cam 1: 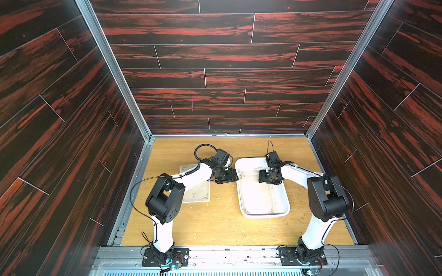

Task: Take out the stationery paper from the storage box
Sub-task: Pick up the stationery paper from the storage box.

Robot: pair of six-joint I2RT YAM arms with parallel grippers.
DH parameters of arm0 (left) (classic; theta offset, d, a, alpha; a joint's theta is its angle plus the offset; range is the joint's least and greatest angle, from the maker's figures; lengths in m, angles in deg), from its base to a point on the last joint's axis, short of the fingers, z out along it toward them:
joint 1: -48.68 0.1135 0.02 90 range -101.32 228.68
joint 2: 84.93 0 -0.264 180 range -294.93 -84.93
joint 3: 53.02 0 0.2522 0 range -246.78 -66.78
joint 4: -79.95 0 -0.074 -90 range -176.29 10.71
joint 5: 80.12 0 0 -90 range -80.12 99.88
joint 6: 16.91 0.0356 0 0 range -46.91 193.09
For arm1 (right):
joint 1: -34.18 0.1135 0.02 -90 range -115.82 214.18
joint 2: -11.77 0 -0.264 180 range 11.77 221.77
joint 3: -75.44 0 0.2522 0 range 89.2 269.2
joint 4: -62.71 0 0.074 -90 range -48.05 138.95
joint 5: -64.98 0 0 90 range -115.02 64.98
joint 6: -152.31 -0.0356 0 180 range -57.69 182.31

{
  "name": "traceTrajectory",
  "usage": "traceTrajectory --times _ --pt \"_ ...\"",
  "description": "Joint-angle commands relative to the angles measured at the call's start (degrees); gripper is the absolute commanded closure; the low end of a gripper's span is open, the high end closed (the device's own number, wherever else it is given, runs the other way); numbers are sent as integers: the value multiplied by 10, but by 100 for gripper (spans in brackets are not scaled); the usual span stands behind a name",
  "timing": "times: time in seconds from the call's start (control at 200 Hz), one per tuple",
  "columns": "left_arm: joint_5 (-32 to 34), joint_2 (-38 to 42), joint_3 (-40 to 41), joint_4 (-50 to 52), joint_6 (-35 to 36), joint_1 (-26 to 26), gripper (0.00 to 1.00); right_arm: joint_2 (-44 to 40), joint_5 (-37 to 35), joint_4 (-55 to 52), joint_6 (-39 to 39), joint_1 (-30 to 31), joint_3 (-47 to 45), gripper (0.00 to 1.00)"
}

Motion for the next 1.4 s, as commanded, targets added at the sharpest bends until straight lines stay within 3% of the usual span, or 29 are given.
traceTrajectory --times 0.0,0.486,0.902,1.087,1.393 --pt "-2 -3 -15 3 -2 -3 30 -33 22 3 -4 2 -9 35" --pt "-3 -9 -20 4 -1 -6 30 -64 102 -8 9 2 -19 50" --pt "-3 -16 -32 7 0 -7 30 -45 115 -14 40 -17 -36 48" --pt "0 -16 -31 12 0 -7 30 -38 157 4 46 -35 -45 49" --pt "6 -8 -34 13 5 -7 30 -42 213 30 47 -40 -56 64"
